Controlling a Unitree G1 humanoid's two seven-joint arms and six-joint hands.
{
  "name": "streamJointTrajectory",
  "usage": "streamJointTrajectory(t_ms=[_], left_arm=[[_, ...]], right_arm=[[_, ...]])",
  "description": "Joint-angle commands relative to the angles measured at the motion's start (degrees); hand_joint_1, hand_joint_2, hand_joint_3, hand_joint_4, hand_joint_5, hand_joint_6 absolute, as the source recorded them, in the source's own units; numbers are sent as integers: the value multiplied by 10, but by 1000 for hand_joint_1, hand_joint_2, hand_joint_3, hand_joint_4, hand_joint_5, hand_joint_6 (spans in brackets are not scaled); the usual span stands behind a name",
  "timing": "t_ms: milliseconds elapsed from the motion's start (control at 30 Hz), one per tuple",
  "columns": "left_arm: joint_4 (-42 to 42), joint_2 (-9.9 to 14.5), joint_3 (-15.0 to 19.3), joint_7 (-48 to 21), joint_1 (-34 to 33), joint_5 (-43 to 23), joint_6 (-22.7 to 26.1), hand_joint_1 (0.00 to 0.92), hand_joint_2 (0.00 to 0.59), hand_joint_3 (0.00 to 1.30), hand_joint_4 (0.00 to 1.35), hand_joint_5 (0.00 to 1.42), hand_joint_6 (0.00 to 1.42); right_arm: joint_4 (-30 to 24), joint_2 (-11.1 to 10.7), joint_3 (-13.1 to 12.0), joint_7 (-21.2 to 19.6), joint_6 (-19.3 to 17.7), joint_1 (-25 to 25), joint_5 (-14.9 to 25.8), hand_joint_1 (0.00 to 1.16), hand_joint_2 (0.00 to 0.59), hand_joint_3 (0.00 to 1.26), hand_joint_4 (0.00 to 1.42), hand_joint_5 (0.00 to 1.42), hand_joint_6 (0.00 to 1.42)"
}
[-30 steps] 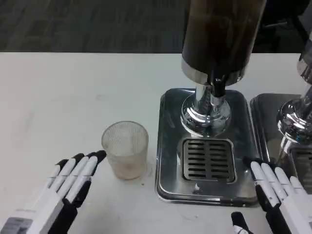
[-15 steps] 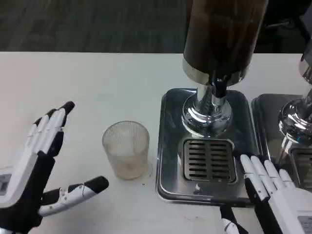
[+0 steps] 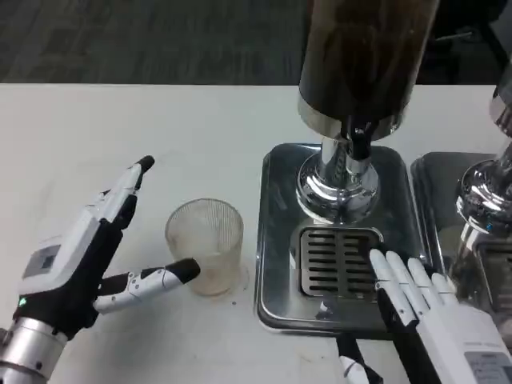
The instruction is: Grasp the cup under the faucet to collect the drink, then remove the cup.
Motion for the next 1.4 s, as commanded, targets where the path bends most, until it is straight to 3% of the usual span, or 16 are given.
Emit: streamJointTrajectory(t_ms=[33, 300, 633, 1400], left_arm=[[41, 15, -18, -10, -29, -1, -7, 62, 0, 0, 0, 114, 90], [97, 30, -45, -22, -75, 0, -5, 88, 0, 0, 0, 165, 133], [160, 30, -83, -38, -127, 4, -18, 100, 0, 0, 4, 192, 146], [261, 8, -155, -18, -212, 19, -22, 146, 0, 0, 70, 268, 198]], right_arm=[[7, 2, 9, -13, 0, -8, -5, 341, 493, 5, 0, 0, 0], [19, 4, 28, -22, -1, -23, -4, 342, 493, 15, 0, 0, 0], [19, 10, 50, -28, 5, -27, -11, 343, 493, 33, 0, 0, 0], [8, 20, 53, -33, 9, -11, -10, 342, 489, 44, 0, 0, 0]])
